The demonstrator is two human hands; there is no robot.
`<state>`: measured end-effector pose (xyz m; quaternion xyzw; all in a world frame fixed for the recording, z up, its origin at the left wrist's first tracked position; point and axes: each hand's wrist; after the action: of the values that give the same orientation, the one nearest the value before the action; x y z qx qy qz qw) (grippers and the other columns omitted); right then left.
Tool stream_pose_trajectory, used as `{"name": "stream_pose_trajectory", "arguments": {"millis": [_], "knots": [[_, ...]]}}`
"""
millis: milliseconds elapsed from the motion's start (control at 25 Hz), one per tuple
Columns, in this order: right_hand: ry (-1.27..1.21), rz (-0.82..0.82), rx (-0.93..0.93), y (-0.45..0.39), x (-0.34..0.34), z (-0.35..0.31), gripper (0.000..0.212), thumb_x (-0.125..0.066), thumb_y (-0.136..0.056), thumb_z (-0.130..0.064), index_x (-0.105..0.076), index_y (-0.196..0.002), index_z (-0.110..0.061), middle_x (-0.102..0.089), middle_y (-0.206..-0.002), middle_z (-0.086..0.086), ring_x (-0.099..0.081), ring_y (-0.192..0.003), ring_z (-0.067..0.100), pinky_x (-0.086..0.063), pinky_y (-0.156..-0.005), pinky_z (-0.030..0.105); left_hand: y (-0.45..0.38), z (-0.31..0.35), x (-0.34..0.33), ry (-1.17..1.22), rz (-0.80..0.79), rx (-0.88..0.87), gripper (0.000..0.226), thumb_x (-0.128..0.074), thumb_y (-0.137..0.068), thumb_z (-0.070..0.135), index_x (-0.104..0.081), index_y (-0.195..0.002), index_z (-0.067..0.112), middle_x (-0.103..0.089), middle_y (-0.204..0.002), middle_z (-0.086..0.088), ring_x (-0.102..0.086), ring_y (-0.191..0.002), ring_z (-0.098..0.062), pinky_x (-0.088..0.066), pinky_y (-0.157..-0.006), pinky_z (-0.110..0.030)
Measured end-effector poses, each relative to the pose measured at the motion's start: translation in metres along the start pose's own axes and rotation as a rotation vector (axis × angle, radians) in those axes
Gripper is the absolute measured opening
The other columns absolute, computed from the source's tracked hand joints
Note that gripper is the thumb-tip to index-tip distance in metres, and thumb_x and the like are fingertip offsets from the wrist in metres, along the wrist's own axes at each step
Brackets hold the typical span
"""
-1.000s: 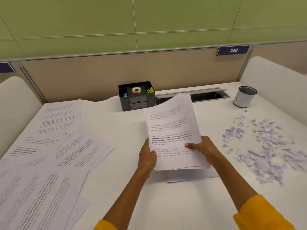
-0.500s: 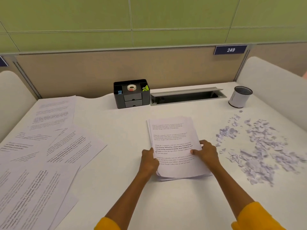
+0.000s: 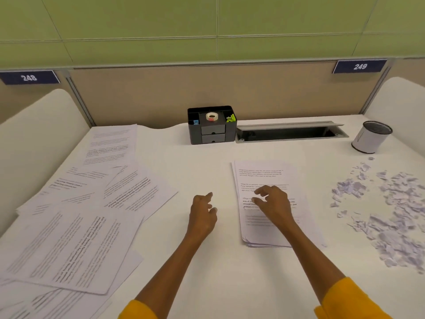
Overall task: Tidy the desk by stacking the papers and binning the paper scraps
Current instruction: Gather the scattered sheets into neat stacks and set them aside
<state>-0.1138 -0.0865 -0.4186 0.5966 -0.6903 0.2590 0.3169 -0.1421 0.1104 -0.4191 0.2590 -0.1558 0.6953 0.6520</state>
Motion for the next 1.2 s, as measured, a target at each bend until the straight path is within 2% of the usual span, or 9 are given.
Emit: {"name": "stream_pose_trajectory", "arguments": {"millis": [200, 360, 440, 560, 720, 840, 920, 1040, 1200], "knots": [[-0.086, -0.138, 0.05, 0.005, -0.054, -0.056, 0.016, -0.071, -0.081, -0.025, -0.069, -0.096, -0.019, -0.066, -0.097, 0.0, -0.062, -0.085, 0.017, -0.046, -0.079, 0.03, 0.007, -0.043, 0.063, 0.005, 0.119, 0.008, 0.044, -0.055, -0.091, 0.006, -0.047, -0.134, 0.012, -0.045, -0.125, -0.007, -0.049, -0.097, -0.008, -0.03, -0.073, -0.003], [-0.148, -0.278, 0.103, 0.02, -0.107, -0.11, 0.014, -0.071, -0.082, -0.024, -0.069, -0.095, -0.02, -0.065, -0.094, -0.002, -0.062, -0.081, 0.015, -0.047, -0.079, 0.028, 0.019, -0.09, 0.125, -0.02, 0.249, 0.063, 0.038, -0.06, -0.089, 0.008, -0.055, -0.127, 0.014, -0.047, -0.123, -0.005, -0.054, -0.106, -0.014, -0.037, -0.08, -0.011], [-0.162, -0.326, 0.129, 0.028, -0.131, -0.134, 0.016, -0.07, -0.082, -0.025, -0.069, -0.096, -0.019, -0.065, -0.095, -0.002, -0.062, -0.082, 0.015, -0.047, -0.079, 0.027, 0.029, -0.118, 0.154, -0.033, 0.349, 0.104, 0.035, -0.063, -0.087, 0.007, -0.06, -0.121, 0.014, -0.05, -0.123, -0.007, -0.055, -0.11, -0.02, -0.041, -0.087, -0.018], [-0.134, -0.363, 0.201, 0.037, -0.165, -0.17, 0.022, -0.069, -0.084, -0.028, -0.068, -0.101, -0.015, -0.063, -0.097, -0.001, -0.061, -0.088, 0.015, -0.046, -0.081, 0.027, 0.045, -0.157, 0.191, -0.159, 0.508, 0.243, 0.033, -0.064, -0.086, 0.012, -0.061, -0.119, 0.016, -0.051, -0.124, -0.012, -0.051, -0.115, -0.029, -0.042, -0.098, -0.04], [0.026, -0.397, 0.319, 0.048, -0.206, -0.207, 0.044, -0.065, -0.085, -0.041, -0.06, -0.118, -0.014, -0.059, -0.116, 0.008, -0.054, -0.11, 0.023, -0.041, -0.089, 0.03, 0.062, -0.188, 0.22, -0.561, 0.337, 0.483, 0.056, -0.054, -0.089, 0.047, -0.038, -0.138, 0.025, -0.028, -0.146, -0.008, -0.024, -0.136, -0.026, -0.023, -0.107, -0.044], [0.281, -0.409, 0.393, 0.054, -0.226, -0.228, 0.071, -0.064, -0.079, -0.055, -0.043, -0.136, -0.019, -0.049, -0.131, 0.009, -0.044, -0.122, 0.027, -0.036, -0.099, 0.039, 0.063, -0.201, 0.227, -0.586, 0.25, 0.462, 0.068, -0.049, -0.088, 0.055, -0.026, -0.143, 0.024, -0.016, -0.153, -0.007, -0.008, -0.143, -0.026, -0.014, -0.112, -0.046], [0.329, -0.449, 0.369, 0.057, -0.232, -0.238, 0.08, -0.068, -0.076, -0.055, -0.034, -0.14, -0.021, -0.043, -0.135, 0.007, -0.045, -0.123, 0.027, -0.032, -0.101, 0.043, 0.059, -0.205, 0.229, -0.567, 0.209, 0.416, 0.07, -0.049, -0.088, 0.054, -0.022, -0.145, 0.023, -0.012, -0.155, -0.005, -0.002, -0.144, -0.026, -0.008, -0.114, -0.046], [0.258, -0.502, 0.3, 0.056, -0.237, -0.237, 0.065, -0.072, -0.076, -0.04, -0.045, -0.131, -0.019, -0.051, -0.128, 0.005, -0.051, -0.117, 0.025, -0.035, -0.098, 0.04, 0.051, -0.209, 0.23, -0.53, 0.173, 0.355, 0.071, -0.05, -0.089, 0.051, -0.019, -0.146, 0.022, -0.009, -0.157, -0.002, 0.001, -0.145, -0.024, -0.002, -0.114, -0.047], [-0.014, -0.406, 0.168, 0.053, -0.227, -0.219, 0.019, -0.072, -0.077, -0.027, -0.064, -0.09, -0.016, -0.065, -0.094, 0.003, -0.059, -0.084, 0.021, -0.041, -0.068, 0.028, 0.051, -0.215, 0.236, -0.42, 0.351, 0.296, 0.062, -0.054, -0.09, 0.042, -0.031, -0.143, 0.019, -0.021, -0.153, -0.011, -0.015, -0.142, -0.027, -0.01, -0.113, -0.047]]}}
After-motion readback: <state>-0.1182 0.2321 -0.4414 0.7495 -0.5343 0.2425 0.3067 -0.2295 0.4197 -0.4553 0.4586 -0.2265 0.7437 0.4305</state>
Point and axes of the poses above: each hand's wrist, its own y-axis away from the middle knuckle, its own x-axis out of the back of the hand, z = x × y
